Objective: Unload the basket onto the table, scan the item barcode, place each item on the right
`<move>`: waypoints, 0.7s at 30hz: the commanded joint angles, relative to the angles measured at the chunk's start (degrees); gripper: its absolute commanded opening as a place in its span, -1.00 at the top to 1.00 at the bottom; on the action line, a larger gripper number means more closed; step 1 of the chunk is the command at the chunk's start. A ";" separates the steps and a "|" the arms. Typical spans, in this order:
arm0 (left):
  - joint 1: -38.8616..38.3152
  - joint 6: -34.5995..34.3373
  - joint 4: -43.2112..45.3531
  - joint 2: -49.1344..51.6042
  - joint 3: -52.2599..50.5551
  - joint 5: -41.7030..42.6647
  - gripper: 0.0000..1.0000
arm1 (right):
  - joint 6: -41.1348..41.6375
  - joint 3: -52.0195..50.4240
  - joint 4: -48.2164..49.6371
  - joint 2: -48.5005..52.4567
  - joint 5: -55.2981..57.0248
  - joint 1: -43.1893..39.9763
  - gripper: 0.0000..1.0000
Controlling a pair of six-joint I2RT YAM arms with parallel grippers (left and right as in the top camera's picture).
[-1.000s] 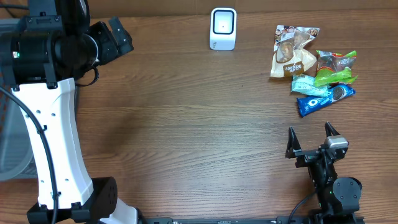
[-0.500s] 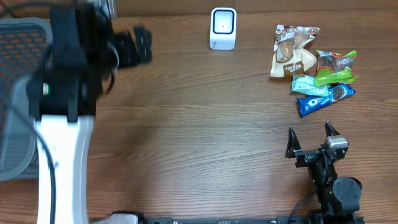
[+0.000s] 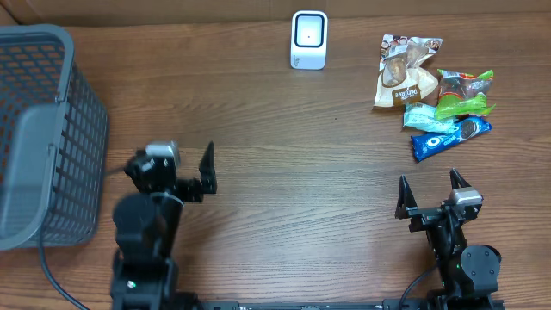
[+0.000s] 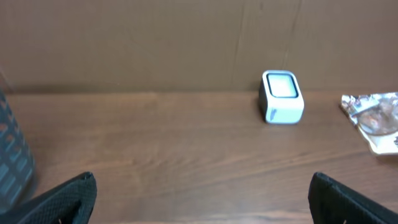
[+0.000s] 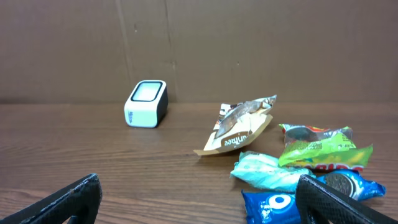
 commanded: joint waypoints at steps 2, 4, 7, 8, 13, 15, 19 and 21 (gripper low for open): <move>0.33 8.15 5.51 -9.90 -12.02 -0.59 -0.99 | 0.17 -0.59 0.35 -0.46 0.33 0.11 -1.00; 0.33 10.71 5.62 -13.27 -14.56 -0.59 -1.00 | 0.17 -0.59 0.33 -0.46 0.33 0.11 -1.00; 1.05 14.45 5.66 -20.13 -19.28 -0.57 -0.99 | 0.15 -0.59 0.35 -0.46 0.35 0.11 -1.00; 1.49 14.93 5.64 -21.99 -20.57 -0.57 -0.99 | 0.17 -0.59 0.33 -0.46 0.33 0.11 -1.00; 3.13 14.93 3.26 -29.66 -24.57 -0.39 -0.99 | 0.15 -0.59 0.33 -0.46 0.33 0.11 -1.00; 3.48 14.93 0.11 -31.80 -24.55 -0.42 -0.99 | 0.15 -0.59 0.33 -0.46 0.33 0.11 -1.00; 4.07 14.91 -0.96 -32.52 -24.55 -0.81 -0.99 | 0.17 -0.59 0.35 -0.46 0.33 0.11 -1.00; 4.15 14.71 -0.92 -32.50 -24.55 -0.70 -0.99 | 0.17 -0.59 0.33 -0.46 0.33 0.11 -1.00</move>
